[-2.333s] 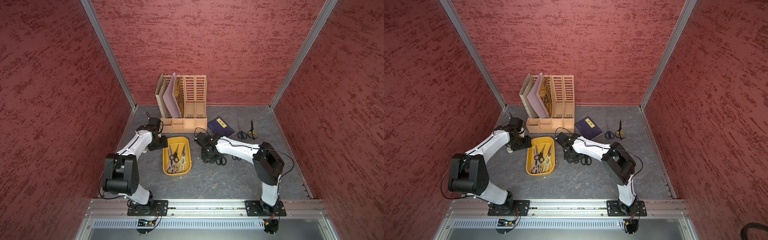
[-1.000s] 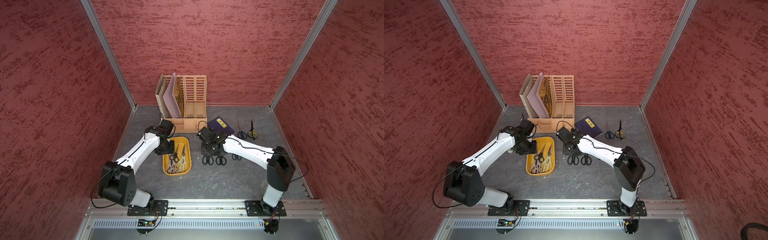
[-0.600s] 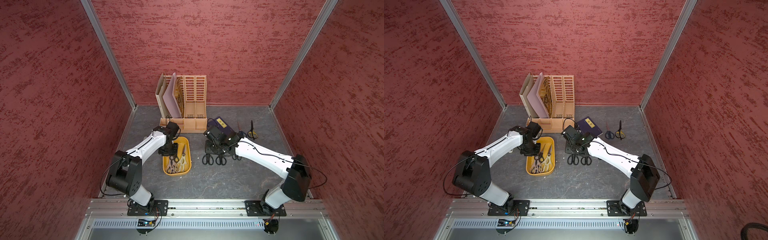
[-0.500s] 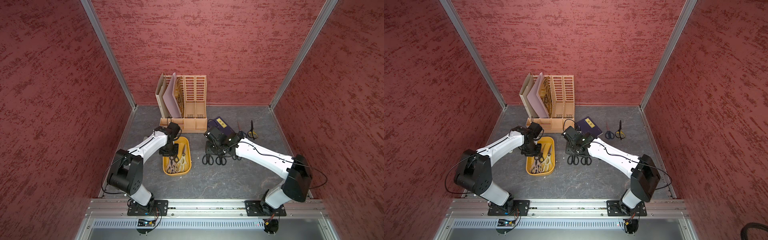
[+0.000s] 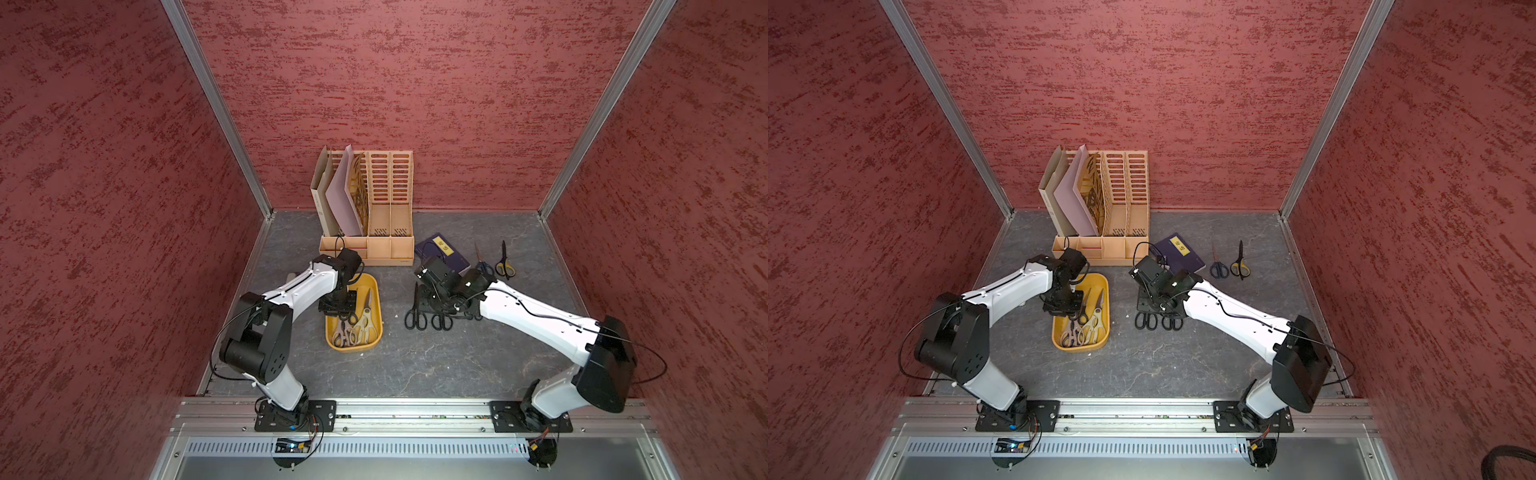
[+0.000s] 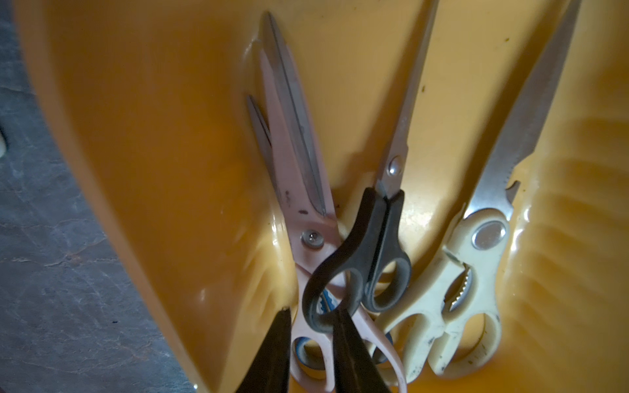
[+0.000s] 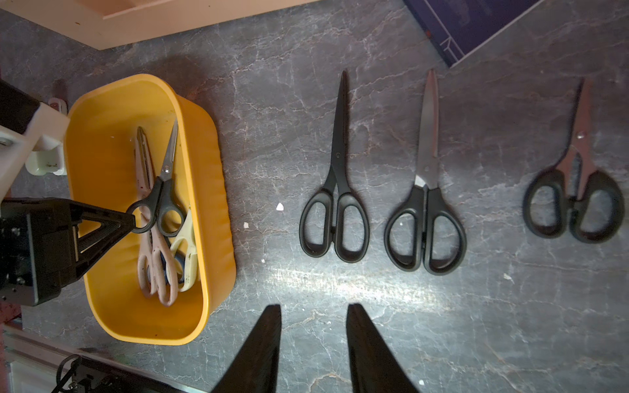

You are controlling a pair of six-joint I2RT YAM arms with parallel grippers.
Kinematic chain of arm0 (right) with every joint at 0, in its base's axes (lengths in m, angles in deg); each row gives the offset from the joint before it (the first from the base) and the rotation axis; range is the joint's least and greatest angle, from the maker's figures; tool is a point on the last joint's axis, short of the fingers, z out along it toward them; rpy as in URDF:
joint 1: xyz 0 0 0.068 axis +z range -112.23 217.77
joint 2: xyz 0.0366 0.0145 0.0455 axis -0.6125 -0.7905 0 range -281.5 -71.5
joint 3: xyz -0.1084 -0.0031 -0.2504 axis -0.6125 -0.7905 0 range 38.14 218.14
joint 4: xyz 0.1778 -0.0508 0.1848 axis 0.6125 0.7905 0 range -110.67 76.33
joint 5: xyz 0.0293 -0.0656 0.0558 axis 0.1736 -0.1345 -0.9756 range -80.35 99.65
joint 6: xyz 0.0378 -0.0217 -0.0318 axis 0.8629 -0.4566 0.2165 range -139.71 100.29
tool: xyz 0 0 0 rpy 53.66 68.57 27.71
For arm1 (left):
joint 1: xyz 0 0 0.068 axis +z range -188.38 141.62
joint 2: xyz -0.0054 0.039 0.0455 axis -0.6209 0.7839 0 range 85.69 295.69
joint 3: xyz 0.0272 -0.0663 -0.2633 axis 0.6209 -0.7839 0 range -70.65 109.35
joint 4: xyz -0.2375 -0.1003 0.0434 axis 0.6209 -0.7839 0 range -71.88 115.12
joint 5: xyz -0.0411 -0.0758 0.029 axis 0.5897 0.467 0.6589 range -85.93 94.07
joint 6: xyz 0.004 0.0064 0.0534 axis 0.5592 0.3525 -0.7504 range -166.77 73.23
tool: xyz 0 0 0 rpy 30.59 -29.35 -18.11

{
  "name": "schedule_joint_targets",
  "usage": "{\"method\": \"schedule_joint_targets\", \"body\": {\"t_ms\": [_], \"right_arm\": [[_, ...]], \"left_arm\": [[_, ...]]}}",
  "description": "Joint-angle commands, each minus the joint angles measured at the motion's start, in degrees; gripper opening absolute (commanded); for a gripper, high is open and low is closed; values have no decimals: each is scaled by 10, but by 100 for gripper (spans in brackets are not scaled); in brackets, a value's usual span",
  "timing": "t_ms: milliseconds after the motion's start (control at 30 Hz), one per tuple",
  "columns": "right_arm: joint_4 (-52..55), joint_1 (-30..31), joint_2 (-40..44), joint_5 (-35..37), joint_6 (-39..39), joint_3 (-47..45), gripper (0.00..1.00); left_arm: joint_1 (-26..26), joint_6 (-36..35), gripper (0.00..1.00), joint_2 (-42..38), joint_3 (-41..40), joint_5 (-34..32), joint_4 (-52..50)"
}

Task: Take the scissors out of the storage box
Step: Pick up the scissors from the storage box.

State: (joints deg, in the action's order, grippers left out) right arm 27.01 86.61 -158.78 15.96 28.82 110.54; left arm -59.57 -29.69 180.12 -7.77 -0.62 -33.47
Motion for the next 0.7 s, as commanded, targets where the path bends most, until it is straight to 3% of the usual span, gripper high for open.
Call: {"method": "schedule_joint_targets", "body": {"t_ms": [0, 367, 667], "right_arm": [[7, -4, 18, 22, 10, -8, 37], [20, -4, 35, 41, 23, -30, 37], [22, -4, 53, 42, 19, -29, 37]], "left_arm": [[-4, -11, 25, 13, -3, -13, 15], [-10, -12, 21, 20, -22, -16, 33], [-10, -12, 8, 8, -17, -21, 17]]}}
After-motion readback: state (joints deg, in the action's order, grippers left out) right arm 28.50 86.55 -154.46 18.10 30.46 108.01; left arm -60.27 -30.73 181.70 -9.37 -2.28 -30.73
